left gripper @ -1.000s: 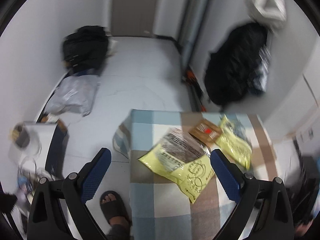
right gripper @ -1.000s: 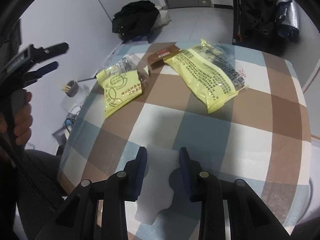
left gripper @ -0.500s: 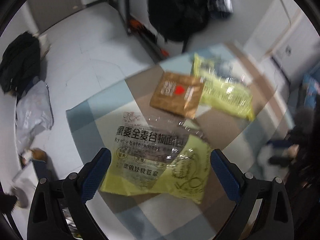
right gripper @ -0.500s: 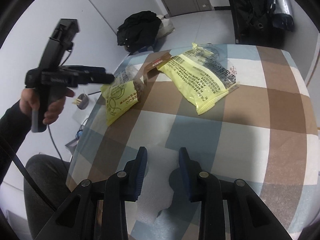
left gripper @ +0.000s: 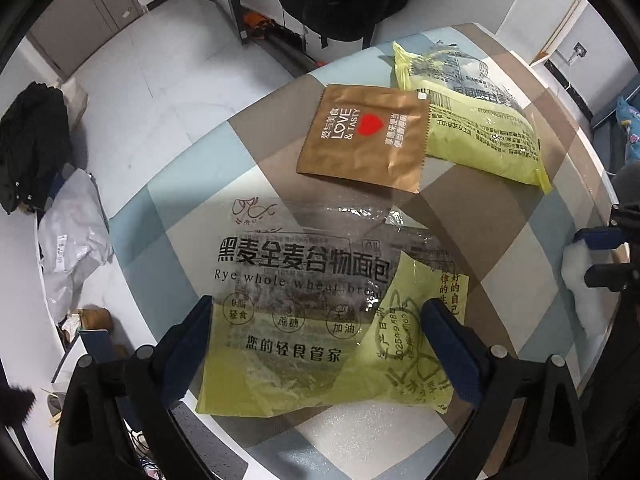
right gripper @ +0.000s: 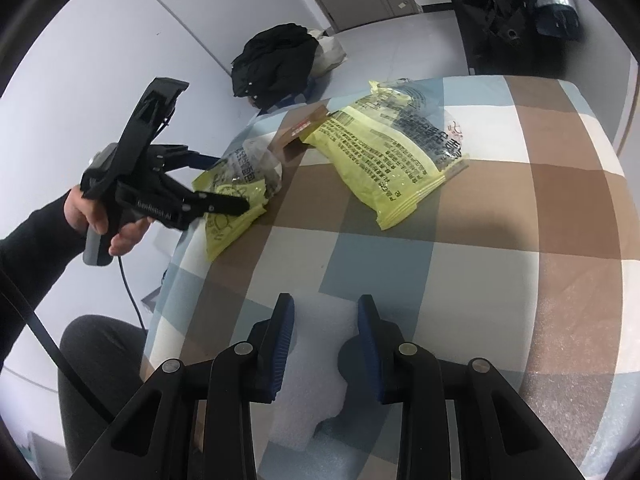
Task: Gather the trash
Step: 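Grasp the clear-and-yellow bread bag with the left tool while the right tool holds the foam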
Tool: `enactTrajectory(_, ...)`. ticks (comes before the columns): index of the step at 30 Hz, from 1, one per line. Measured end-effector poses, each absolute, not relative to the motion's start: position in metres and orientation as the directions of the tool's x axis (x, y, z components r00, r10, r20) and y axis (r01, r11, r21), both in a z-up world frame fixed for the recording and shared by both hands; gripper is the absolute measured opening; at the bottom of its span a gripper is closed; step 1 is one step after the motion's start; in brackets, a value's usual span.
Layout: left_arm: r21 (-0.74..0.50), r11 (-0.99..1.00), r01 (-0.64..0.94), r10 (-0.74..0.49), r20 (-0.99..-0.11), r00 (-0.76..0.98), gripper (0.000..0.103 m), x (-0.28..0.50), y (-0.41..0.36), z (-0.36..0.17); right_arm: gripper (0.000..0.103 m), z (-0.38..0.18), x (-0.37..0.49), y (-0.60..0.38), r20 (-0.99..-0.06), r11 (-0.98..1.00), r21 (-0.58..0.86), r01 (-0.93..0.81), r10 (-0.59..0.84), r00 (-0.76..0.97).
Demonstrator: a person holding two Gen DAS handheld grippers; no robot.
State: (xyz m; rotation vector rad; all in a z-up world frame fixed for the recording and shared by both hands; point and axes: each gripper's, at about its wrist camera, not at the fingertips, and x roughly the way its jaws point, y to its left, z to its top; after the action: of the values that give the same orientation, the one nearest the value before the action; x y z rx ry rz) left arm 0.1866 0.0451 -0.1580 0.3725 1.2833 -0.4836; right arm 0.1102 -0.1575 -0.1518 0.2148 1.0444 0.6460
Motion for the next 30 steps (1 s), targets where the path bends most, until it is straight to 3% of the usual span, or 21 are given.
enactTrajectory(12,0.002,0.856,0.518,-0.148,-0.957,0.248,0.063,0.165,0.033,-0.141,0.031,-0.152,0.11,-0.16,-0.73,0.801,0.458,-0.384,0.586,0.351)
enactTrajectory(15,-0.012,0.869,0.494,-0.155,-0.956,0.248,0.051,0.163,0.031,-0.138,0.031,-0.151,0.11,-0.162,-0.729,0.804,0.456,-0.38,0.583,0.358)
enactTrajectory(30,0.021,0.911,0.411,-0.111,-0.949,0.294,0.022,0.154,0.028,-0.138,0.032,-0.149,0.106,-0.171,-0.72,0.81,0.471,-0.349,0.582,0.378)
